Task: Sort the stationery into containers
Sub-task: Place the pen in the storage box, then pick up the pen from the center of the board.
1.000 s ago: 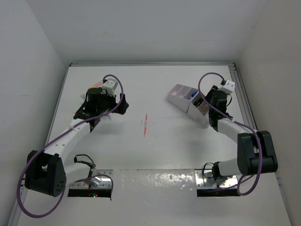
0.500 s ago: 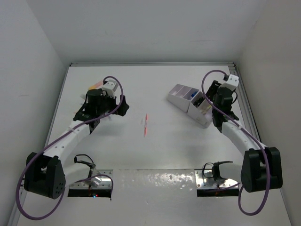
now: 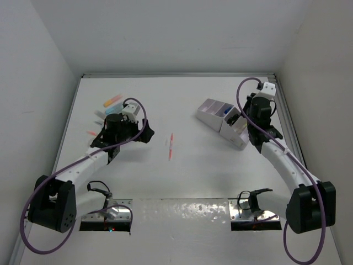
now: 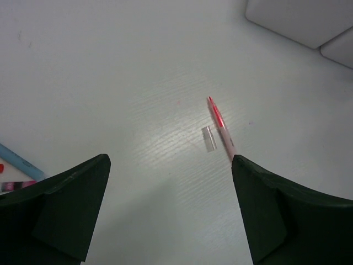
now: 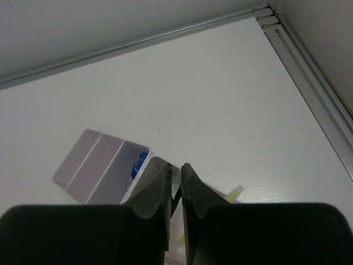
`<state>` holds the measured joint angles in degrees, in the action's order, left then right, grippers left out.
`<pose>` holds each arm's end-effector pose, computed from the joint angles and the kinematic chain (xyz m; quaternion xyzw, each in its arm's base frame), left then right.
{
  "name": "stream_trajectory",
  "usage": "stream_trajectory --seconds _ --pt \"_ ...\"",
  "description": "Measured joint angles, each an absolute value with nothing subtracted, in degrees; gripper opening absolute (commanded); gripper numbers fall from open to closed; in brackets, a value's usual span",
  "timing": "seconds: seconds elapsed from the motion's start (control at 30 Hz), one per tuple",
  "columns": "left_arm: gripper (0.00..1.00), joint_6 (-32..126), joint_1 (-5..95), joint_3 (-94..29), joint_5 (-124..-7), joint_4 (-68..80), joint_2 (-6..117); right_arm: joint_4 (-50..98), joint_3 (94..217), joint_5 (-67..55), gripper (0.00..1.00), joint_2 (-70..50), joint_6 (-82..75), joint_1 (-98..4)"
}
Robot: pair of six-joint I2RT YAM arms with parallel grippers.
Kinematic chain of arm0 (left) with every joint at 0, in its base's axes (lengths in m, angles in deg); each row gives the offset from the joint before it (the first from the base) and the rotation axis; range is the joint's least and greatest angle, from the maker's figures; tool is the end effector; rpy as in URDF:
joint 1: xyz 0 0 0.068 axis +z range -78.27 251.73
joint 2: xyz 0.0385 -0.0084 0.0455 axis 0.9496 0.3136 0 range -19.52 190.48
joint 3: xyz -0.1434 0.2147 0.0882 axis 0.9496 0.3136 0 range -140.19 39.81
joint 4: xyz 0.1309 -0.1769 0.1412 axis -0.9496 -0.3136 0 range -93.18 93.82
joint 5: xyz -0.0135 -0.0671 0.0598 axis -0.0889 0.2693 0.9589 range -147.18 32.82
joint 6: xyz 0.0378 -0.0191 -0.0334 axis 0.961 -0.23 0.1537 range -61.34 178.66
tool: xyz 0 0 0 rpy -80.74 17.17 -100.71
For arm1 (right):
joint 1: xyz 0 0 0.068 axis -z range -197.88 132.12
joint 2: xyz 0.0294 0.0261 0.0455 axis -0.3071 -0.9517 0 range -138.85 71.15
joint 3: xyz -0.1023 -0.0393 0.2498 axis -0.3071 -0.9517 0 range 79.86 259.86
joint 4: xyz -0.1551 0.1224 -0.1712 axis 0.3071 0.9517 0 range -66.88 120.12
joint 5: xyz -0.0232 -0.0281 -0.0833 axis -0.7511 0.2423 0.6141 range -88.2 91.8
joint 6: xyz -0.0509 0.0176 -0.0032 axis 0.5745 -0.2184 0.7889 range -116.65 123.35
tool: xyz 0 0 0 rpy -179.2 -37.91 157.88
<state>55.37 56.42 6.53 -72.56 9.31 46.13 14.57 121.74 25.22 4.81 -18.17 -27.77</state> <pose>0.2356 -0.0742 0.2245 0.1580 0.8324 -0.1964 0.4935 0.2629 0.0315 0.2792 0.2008 0.7651 0.0037 0.6118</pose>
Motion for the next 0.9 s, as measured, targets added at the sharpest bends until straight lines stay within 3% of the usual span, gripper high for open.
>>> stream_trajectory --seconds 0.07,0.2,0.27,0.37,0.43,0.83,0.9 --pt "0.79 54.23 56.76 8.26 -72.93 10.34 46.13 16.45 123.41 25.46 0.11 4.81 -19.5 -27.79" --pt "0.5 51.74 57.86 10.93 -75.57 12.59 46.13 19.77 125.94 26.77 0.1 4.81 -21.32 -28.41" --pt "0.41 50.32 58.4 11.67 -77.04 13.6 46.13 21.28 126.88 27.56 0.09 4.81 -21.86 -29.08" --pt "0.13 49.07 58.91 12.76 -78.98 15.34 46.13 23.73 127.97 28.87 0.1 4.81 -22.13 -30.24" --pt "0.06 48.75 58.93 12.96 -80.6 15.56 46.13 24.88 128.19 29.72 0.11 4.83 -22.08 -31.07" --pt "0.06 51.72 55.48 7.26 -83.26 9.62 53.52 27.38 125.81 32.57 0.15 7.54 -19.81 -33.06" --pt "0.11 53.4 52.81 3.17 -83.22 6.8 56.93 27.22 124.8 32.57 0.17 8.11 -19.11 -33.08"
